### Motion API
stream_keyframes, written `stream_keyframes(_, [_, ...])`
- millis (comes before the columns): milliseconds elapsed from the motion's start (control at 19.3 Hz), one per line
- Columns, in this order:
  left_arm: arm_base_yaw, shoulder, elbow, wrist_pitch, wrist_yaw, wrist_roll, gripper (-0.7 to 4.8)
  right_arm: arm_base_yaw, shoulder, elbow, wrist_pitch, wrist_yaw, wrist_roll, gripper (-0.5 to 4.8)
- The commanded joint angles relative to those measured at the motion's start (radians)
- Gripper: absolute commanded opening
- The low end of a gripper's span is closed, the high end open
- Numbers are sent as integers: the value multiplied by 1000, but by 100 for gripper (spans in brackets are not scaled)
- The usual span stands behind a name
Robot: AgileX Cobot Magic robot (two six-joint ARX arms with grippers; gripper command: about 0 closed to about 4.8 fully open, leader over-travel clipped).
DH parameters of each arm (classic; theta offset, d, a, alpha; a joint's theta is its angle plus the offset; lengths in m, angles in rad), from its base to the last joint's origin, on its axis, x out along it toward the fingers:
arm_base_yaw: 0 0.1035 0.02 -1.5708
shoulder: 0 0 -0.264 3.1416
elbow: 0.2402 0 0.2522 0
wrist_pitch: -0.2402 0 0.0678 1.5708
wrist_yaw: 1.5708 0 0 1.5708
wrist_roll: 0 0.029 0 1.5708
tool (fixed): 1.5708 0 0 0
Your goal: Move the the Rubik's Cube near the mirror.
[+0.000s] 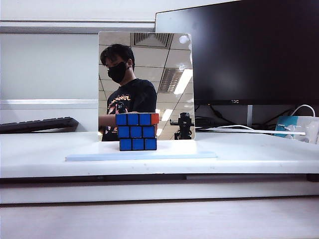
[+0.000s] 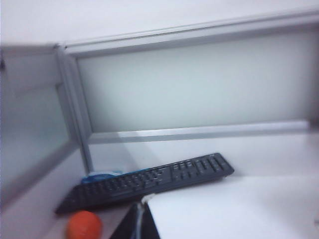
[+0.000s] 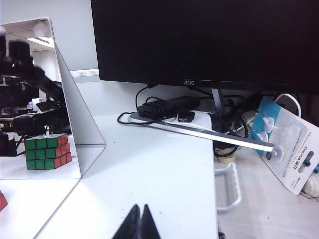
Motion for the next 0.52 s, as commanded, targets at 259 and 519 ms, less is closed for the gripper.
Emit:
stream_keyframes(259, [117,-16,-310,172,280,-233,-5,1,0,-5,13,-1,-2,0])
stream_keyframes(519, [117,-37,-455,266,280,-231,-5,1,0,-5,13,-1,-2,0])
